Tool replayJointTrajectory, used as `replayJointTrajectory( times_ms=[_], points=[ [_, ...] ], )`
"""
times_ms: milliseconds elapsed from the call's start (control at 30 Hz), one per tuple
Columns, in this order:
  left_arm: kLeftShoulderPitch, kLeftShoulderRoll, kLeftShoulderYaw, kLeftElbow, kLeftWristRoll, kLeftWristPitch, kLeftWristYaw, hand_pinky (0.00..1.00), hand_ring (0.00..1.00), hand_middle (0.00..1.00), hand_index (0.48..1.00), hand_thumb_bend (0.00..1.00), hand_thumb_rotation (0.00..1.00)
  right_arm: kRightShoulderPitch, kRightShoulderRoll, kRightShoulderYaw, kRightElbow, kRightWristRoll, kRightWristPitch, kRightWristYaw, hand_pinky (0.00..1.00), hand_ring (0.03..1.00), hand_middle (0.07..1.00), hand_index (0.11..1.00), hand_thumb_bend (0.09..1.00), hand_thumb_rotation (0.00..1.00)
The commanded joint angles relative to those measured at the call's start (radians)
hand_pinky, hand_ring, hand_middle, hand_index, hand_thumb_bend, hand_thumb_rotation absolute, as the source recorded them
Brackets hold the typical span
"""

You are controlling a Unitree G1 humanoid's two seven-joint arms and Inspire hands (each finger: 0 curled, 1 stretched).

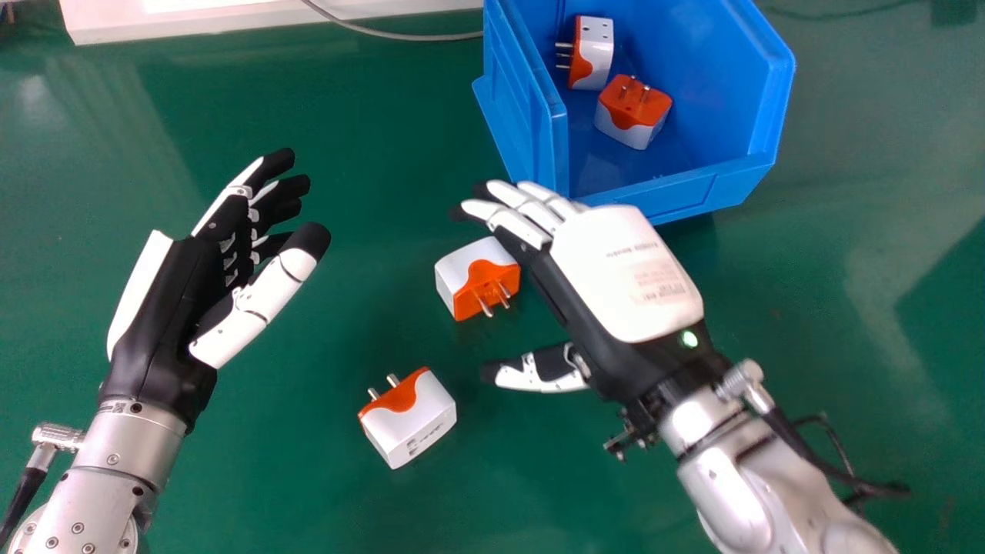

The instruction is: Pick all objects and put in blue box

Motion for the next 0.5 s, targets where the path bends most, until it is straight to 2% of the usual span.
replayJointTrajectory(
  times_ms=[0,100,267,467],
  points=[
    [0.007,0.004,0.004,-0.031,0.001,-0.003,0.005,0.85,0.9,0.89,0.91,0.65,0.65,-0.048,0.001,0.007,0.022,0.011,-0.025,0.01,0.73,0.861,0.869,0.805,0.505,0.0],
    [0.007,0.004,0.006,-0.028,-0.001,0.0,0.005,0.85,0.9,0.89,0.91,0.65,0.65,-0.085,0.01,0.014,0.053,0.017,-0.03,0.024,0.73,0.859,0.868,0.805,0.506,0.0],
    [0.009,0.003,0.007,-0.041,-0.005,0.014,0.005,0.85,0.9,0.89,0.91,0.65,0.65,-0.171,0.037,0.037,0.133,-0.003,-0.014,0.032,0.72,0.853,0.864,0.802,0.505,0.0],
    [0.018,0.004,0.007,-0.076,-0.005,0.039,0.005,0.85,0.9,0.89,0.91,0.65,0.65,-0.285,0.057,0.069,0.241,-0.021,0.018,0.075,0.72,0.845,0.853,0.795,0.508,0.0]
  ],
)
